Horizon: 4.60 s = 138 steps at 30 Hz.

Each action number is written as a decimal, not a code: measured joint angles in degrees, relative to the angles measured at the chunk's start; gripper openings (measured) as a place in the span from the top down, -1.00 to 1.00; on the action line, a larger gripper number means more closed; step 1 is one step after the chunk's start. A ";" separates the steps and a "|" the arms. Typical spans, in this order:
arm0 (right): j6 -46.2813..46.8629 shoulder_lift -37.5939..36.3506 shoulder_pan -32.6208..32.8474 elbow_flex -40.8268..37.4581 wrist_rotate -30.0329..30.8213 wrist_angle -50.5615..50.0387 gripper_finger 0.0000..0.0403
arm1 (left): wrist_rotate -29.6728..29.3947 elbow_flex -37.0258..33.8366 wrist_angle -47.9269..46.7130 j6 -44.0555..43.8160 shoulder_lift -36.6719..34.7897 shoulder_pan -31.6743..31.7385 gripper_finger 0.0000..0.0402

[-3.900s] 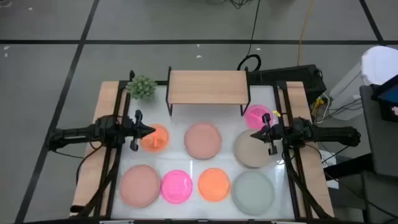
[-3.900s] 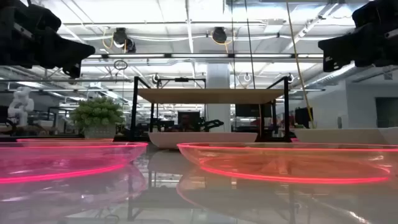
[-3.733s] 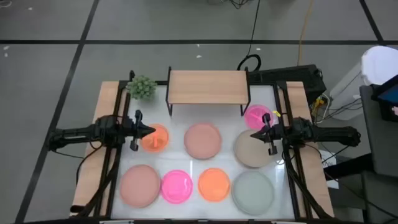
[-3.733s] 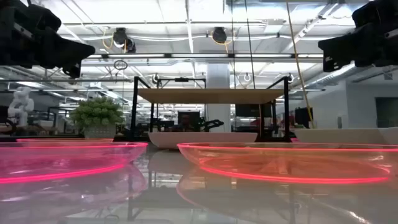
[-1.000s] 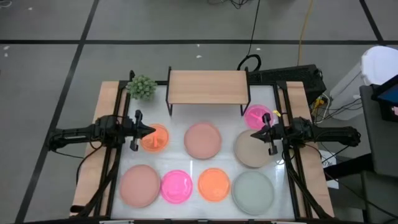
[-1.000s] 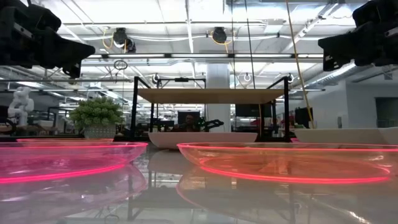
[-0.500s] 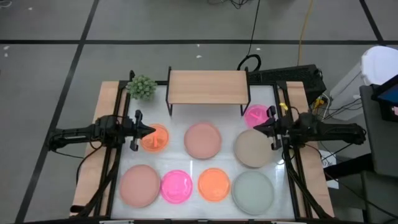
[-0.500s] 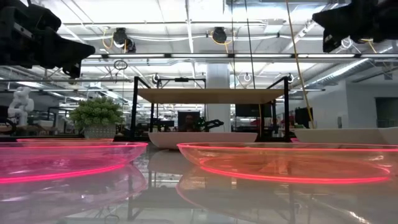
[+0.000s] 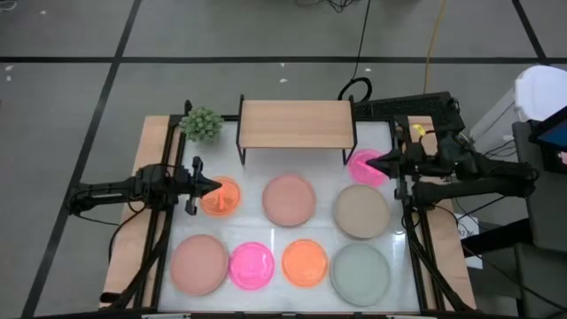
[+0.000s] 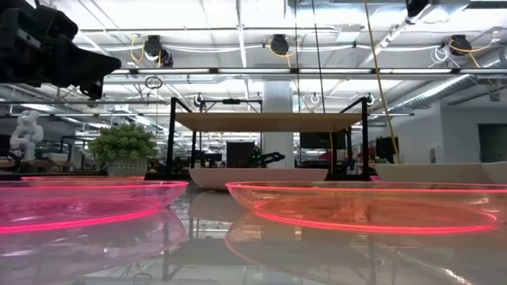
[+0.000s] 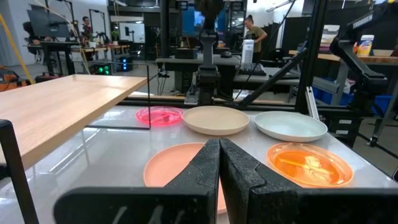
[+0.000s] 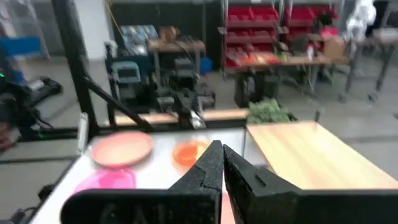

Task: Place and stack plates onto a shelf
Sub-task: Put the white plate on the shelf

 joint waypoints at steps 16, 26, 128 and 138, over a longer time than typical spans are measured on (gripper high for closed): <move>3.89 14.99 -0.02 15.45 4.52 -16.44 1.00 | -0.13 0.00 -0.32 1.42 0.00 0.00 0.92; 5.46 15.60 0.02 12.17 4.37 -16.65 1.00 | -3.02 0.80 2.87 -2.99 0.00 0.00 0.92; 23.87 43.16 40.79 -8.19 -1.57 -30.05 0.86 | -10.97 55.28 -21.38 7.48 68.02 -15.37 0.92; 22.11 43.16 40.76 -8.19 0.23 -30.49 0.98 | -10.95 55.28 -21.47 7.48 68.00 -15.37 0.92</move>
